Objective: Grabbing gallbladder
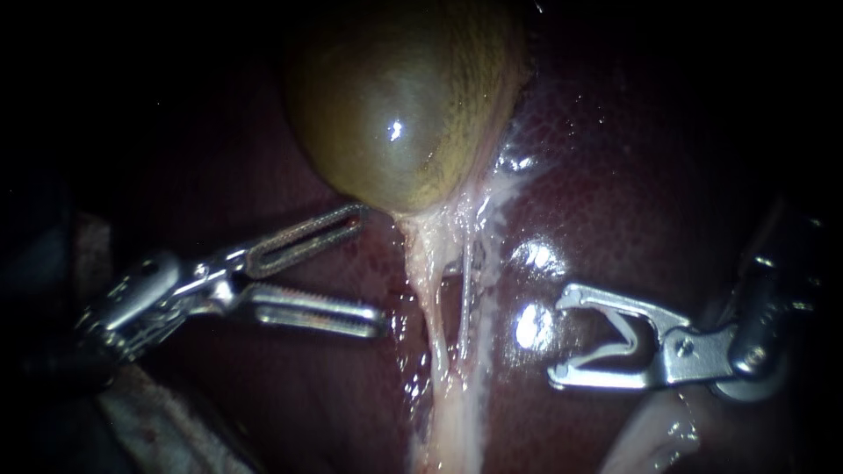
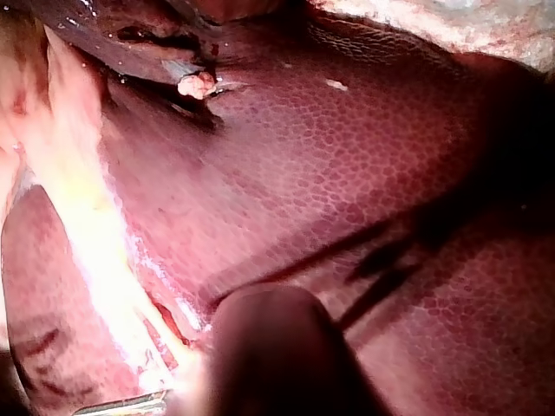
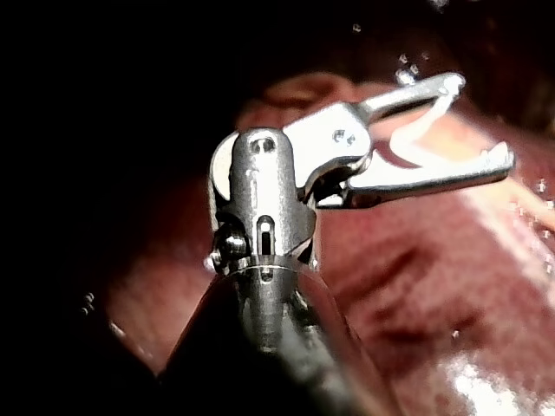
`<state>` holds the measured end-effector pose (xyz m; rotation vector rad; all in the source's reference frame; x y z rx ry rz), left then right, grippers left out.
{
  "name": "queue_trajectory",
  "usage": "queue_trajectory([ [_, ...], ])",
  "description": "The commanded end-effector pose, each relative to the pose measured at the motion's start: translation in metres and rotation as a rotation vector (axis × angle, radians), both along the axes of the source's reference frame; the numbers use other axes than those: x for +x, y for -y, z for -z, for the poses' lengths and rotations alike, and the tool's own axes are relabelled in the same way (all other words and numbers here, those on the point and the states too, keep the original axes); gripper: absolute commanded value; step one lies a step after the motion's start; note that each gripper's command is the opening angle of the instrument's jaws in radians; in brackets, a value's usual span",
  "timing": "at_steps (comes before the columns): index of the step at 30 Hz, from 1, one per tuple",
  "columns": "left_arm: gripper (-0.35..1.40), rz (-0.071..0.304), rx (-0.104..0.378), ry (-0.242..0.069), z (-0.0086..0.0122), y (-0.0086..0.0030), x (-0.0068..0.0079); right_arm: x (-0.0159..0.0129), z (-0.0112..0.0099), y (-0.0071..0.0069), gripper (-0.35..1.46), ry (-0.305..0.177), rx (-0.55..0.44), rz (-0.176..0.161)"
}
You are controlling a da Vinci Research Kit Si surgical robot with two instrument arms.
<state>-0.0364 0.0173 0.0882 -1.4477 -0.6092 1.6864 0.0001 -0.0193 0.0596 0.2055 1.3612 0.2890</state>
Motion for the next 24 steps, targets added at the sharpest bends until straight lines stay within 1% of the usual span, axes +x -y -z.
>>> queue_trajectory([
  [1, 1.18, 0.006, 0.020, -0.007, -0.0004, -0.0001, 0.0000, 0.0000, 0.0000, 0.0000, 0.60, 0.001, 0.000, -0.001],
  [3, 1.16, 0.011, 0.054, -0.017, -0.0009, -0.0001, 0.0000, 0.0000, 0.0000, 0.0000, 0.60, 0.001, 0.000, -0.001],
  [6, 1.13, 0.024, 0.117, -0.035, -0.0015, -0.0002, -0.0001, 0.0001, 0.0000, 0.0000, 0.60, 0.001, -0.006, 0.002],
  [10, 1.03, 0.063, 0.195, -0.045, -0.0019, -0.0008, -0.0003, 0.0002, 0.0000, 0.0000, 0.60, 0.001, -0.006, 0.001],
  [14, 0.93, 0.089, 0.246, -0.058, -0.0027, -0.0013, -0.0006, 0.0002, 0.0000, 0.0000, 0.60, 0.001, -0.006, 0.000],
  [16, 0.91, 0.100, 0.266, -0.066, -0.0034, -0.0014, -0.0008, 0.0002, -0.0001, 0.0000, 0.60, 0.002, -0.006, 0.000],
  [18, 0.91, 0.108, 0.279, -0.080, -0.0044, -0.0013, -0.0012, 0.0003, -0.0001, 0.0001, 0.60, 0.002, -0.001, -0.003],
  [20, 0.89, 0.112, 0.279, -0.095, -0.0055, -0.0010, -0.0016, 0.0003, -0.0001, 0.0001, 0.60, 0.002, -0.001, -0.003],
  [23, 0.89, 0.116, 0.295, -0.118, -0.0071, -0.0005, -0.0024, 0.0003, -0.0001, 0.0001, 0.60, 0.002, -0.001, -0.003],
  [24, 0.89, 0.110, 0.294, -0.127, -0.0078, -0.0003, -0.0027, 0.0003, -0.0001, 0.0001, 0.60, 0.002, -0.001, -0.003],
])
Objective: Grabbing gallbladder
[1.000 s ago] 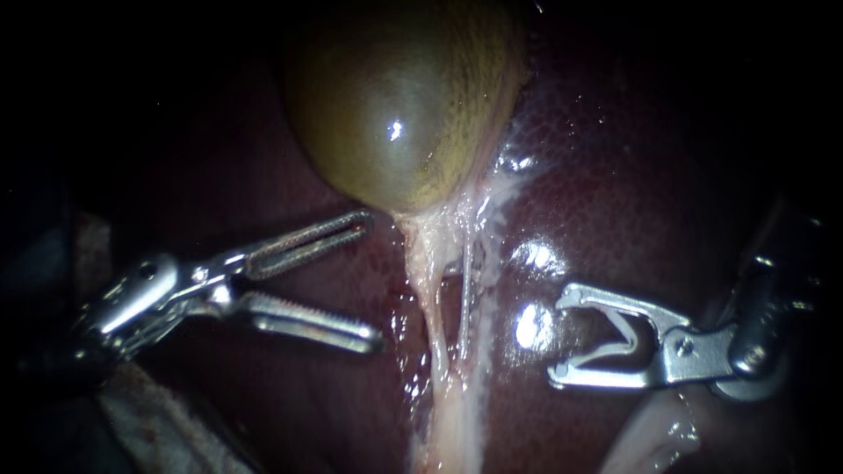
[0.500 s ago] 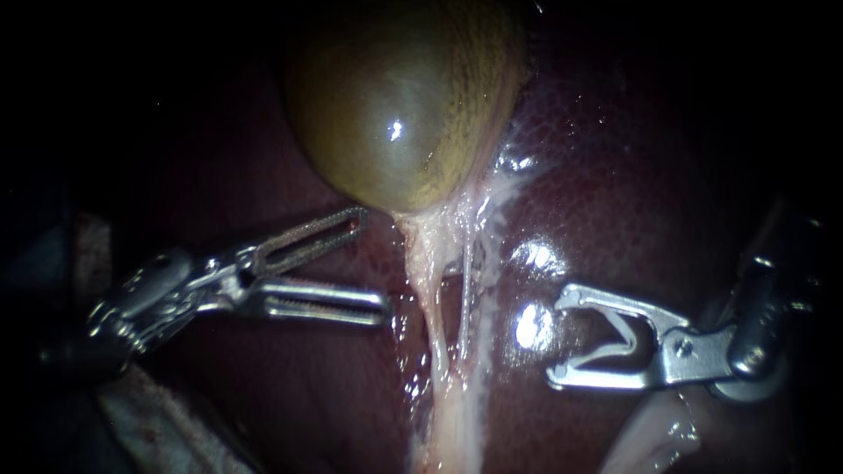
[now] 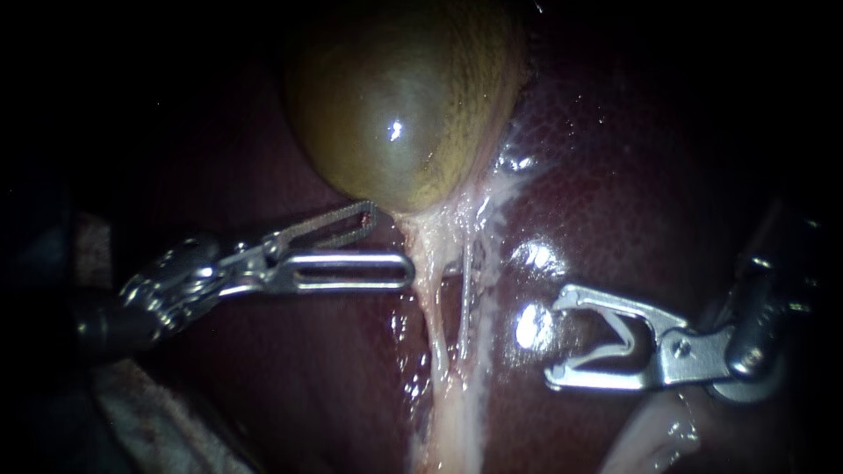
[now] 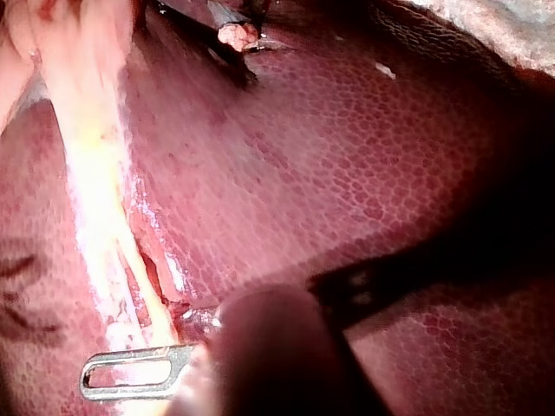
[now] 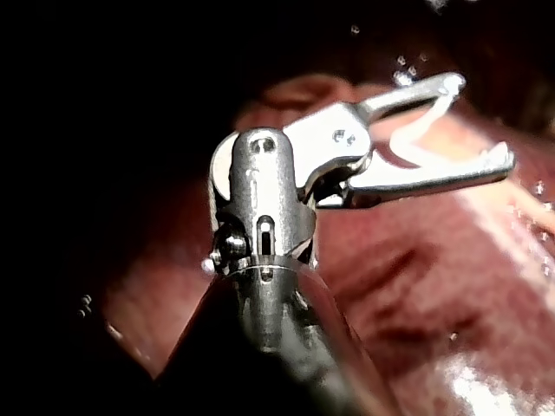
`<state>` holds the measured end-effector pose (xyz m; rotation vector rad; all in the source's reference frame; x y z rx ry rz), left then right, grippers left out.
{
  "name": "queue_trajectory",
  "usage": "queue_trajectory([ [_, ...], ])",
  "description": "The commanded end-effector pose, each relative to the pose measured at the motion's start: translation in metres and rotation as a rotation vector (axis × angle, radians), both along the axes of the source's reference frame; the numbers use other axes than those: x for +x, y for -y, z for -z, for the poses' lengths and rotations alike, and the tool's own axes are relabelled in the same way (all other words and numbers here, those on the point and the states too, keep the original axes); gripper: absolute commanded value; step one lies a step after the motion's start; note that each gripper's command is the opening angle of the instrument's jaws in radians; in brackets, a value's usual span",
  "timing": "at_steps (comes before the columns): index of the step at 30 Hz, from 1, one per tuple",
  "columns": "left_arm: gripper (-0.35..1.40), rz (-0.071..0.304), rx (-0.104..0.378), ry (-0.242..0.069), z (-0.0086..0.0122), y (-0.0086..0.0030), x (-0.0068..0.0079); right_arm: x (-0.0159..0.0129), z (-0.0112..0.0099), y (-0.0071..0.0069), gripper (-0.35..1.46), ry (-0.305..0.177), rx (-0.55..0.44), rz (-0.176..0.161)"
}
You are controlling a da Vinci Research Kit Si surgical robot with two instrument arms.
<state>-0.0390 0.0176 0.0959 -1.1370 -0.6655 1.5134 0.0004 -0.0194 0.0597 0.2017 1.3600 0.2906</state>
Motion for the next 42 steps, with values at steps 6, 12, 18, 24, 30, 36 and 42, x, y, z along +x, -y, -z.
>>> queue_trajectory([
  [6, 0.89, -0.018, 0.039, -0.033, -0.0031, 0.0008, -0.0012, 0.0000, 0.0000, 0.0000, 0.60, 0.000, 0.006, -0.003],
  [12, 0.88, -0.034, 0.053, -0.067, -0.0058, 0.0008, -0.0018, 0.0000, 0.0000, 0.0000, 0.60, 0.000, 0.006, -0.003],
  [18, 0.81, -0.034, 0.065, -0.076, -0.0075, 0.0002, -0.0025, 0.0000, 0.0000, 0.0000, 0.60, 0.000, 0.006, -0.003],
  [24, 0.67, -0.024, 0.081, -0.075, -0.0078, -0.0003, -0.0028, -0.0001, 0.0000, 0.0000, 0.60, 0.000, 0.006, -0.002],
  [30, 0.42, -0.007, 0.123, -0.071, -0.0072, -0.0004, -0.0027, -0.0001, 0.0000, 0.0000, 0.60, 0.000, 0.006, -0.002],
  [36, 0.04, 0.019, 0.182, -0.066, -0.0063, -0.0006, -0.0027, -0.0001, 0.0000, 0.0000, 0.60, 0.000, 0.006, -0.002],
  [42, -0.18, 0.037, 0.222, -0.060, -0.0058, -0.0007, -0.0026, -0.0001, 0.0000, 0.0000, 0.60, 0.000, 0.006, -0.002],
])
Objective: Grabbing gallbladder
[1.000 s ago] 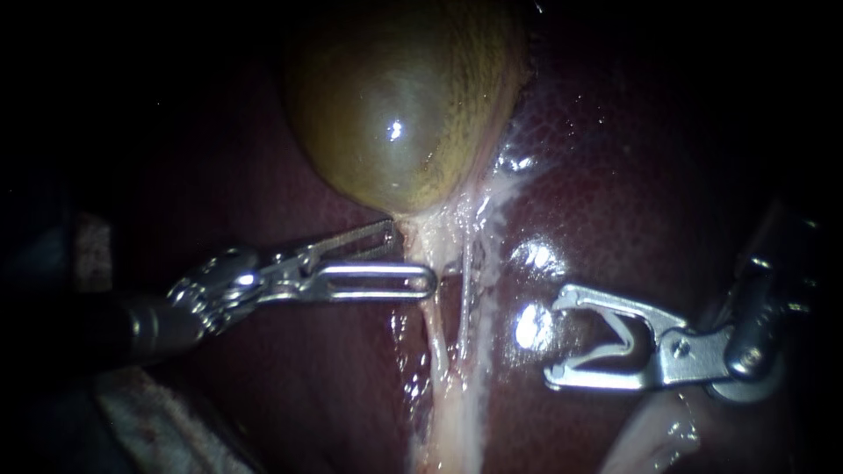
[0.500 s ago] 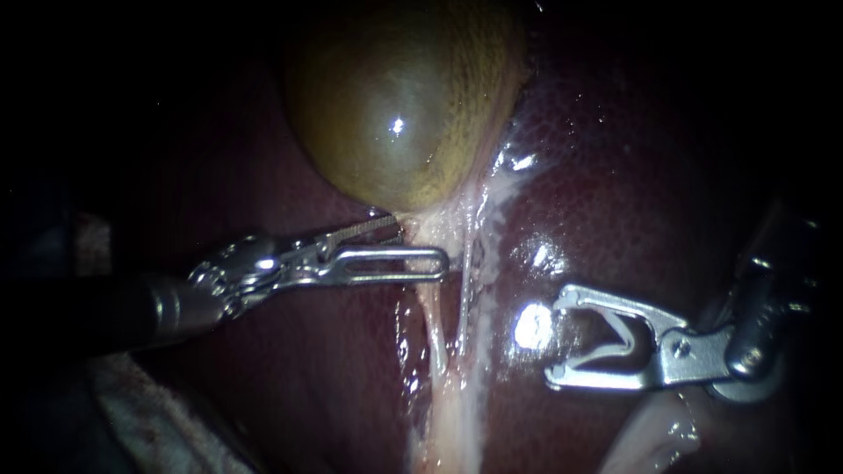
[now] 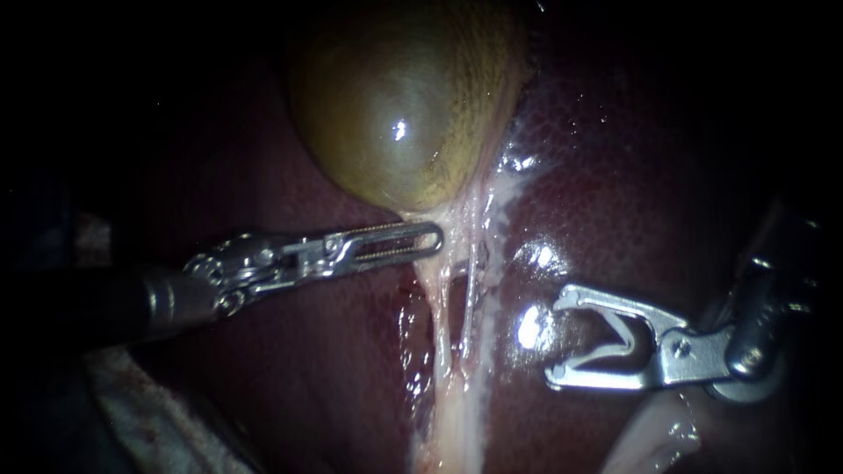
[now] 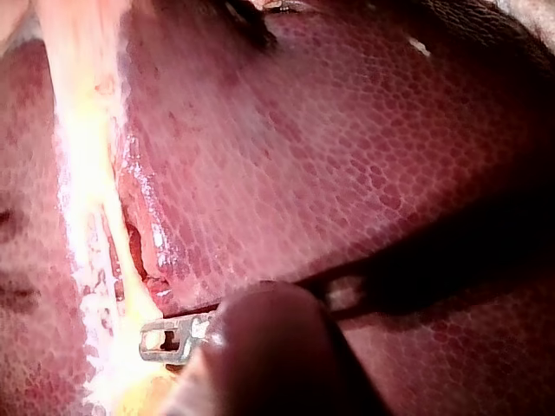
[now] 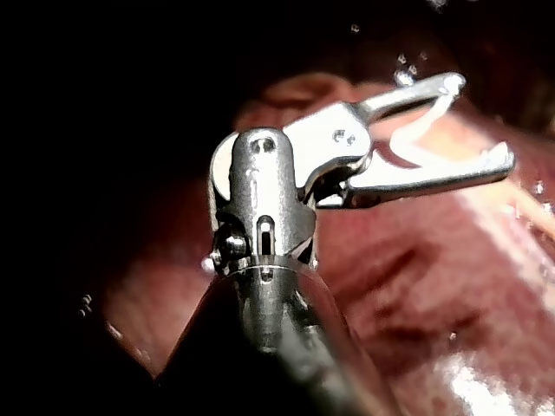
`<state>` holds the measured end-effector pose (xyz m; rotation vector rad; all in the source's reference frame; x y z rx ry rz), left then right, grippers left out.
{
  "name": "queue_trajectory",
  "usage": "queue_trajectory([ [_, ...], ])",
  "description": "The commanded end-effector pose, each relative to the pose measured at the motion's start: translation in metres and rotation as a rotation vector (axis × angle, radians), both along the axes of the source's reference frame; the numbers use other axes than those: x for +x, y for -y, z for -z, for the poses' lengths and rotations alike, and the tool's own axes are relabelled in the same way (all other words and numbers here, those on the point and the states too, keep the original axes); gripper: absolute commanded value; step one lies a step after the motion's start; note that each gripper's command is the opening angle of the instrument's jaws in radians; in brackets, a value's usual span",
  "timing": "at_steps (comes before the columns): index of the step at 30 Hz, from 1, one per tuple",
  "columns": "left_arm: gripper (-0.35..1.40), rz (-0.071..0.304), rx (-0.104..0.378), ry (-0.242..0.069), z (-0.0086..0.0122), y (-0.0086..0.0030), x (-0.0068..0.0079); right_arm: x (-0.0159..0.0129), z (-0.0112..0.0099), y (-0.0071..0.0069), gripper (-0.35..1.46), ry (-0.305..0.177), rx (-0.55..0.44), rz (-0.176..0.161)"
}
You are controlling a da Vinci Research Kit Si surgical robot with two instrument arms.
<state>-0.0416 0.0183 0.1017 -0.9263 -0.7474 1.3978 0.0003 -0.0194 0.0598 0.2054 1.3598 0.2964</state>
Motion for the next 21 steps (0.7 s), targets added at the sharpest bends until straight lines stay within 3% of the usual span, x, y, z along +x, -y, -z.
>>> queue_trajectory([
  [1, -0.23, 0.002, 0.004, 0.001, 0.0000, 0.0000, 0.0000, 0.0000, 0.0000, 0.0000, 0.60, 0.000, 0.000, 0.000],
  [3, -0.35, 0.009, 0.014, 0.002, 0.0000, 0.0001, 0.0000, 0.0000, 0.0000, 0.0000, 0.60, 0.000, 0.000, 0.000],
  [21, -0.35, 0.012, 0.019, 0.002, 0.0002, 0.0003, 0.0000, 0.0000, 0.0000, 0.0000, 0.60, 0.000, 0.000, 0.000],
])
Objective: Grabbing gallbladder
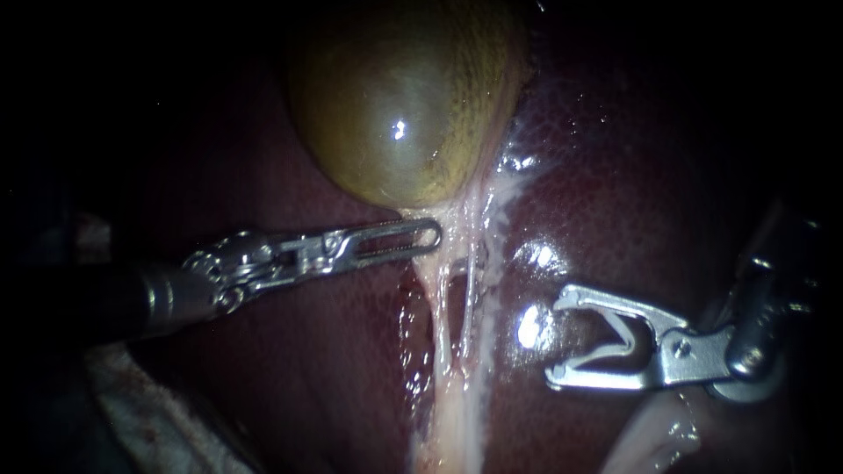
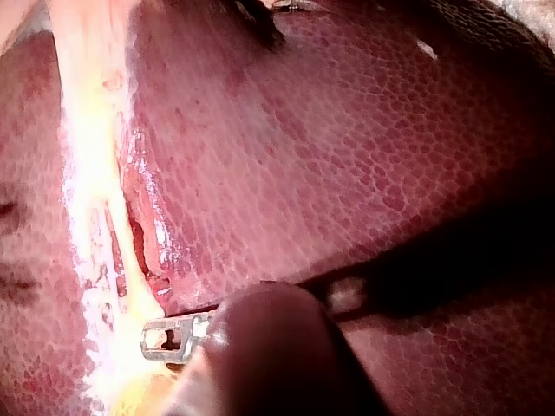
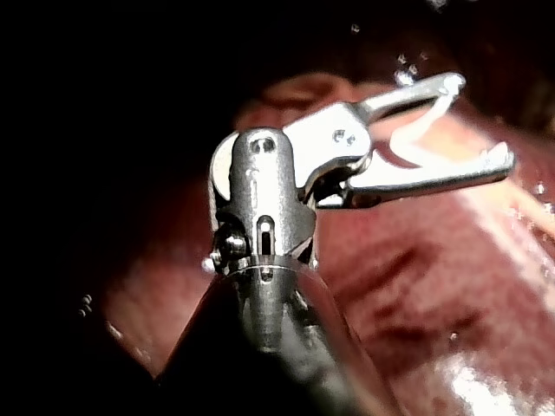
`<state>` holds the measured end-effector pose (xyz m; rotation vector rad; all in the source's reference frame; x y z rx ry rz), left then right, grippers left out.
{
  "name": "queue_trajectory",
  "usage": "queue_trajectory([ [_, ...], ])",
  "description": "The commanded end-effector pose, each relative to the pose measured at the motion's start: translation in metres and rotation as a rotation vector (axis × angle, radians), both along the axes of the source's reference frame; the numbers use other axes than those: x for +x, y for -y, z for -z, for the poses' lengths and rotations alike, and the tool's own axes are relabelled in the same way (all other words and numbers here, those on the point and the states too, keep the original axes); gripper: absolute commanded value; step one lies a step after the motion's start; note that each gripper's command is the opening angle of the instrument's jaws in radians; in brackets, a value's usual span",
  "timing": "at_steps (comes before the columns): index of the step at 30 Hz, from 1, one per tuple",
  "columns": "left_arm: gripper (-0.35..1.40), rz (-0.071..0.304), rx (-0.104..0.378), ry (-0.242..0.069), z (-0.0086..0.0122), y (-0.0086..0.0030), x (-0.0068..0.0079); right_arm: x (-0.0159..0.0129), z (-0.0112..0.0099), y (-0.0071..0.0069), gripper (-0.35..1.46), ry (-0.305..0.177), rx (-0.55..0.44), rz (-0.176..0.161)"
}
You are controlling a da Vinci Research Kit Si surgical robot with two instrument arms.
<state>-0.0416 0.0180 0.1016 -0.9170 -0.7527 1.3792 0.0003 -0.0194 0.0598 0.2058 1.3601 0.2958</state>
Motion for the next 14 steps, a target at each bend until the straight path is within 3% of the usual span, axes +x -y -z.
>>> queue_trajectory([
  [1, -0.35, 0.001, 0.003, 0.001, 0.0000, 0.0000, 0.0000, 0.0000, 0.0000, 0.0000, 0.60, 0.000, 0.000, 0.000],
  [14, -0.35, 0.003, 0.009, -0.002, 0.0001, 0.0001, 0.0000, 0.0000, 0.0000, 0.0000, 0.60, 0.000, 0.005, -0.003],
])
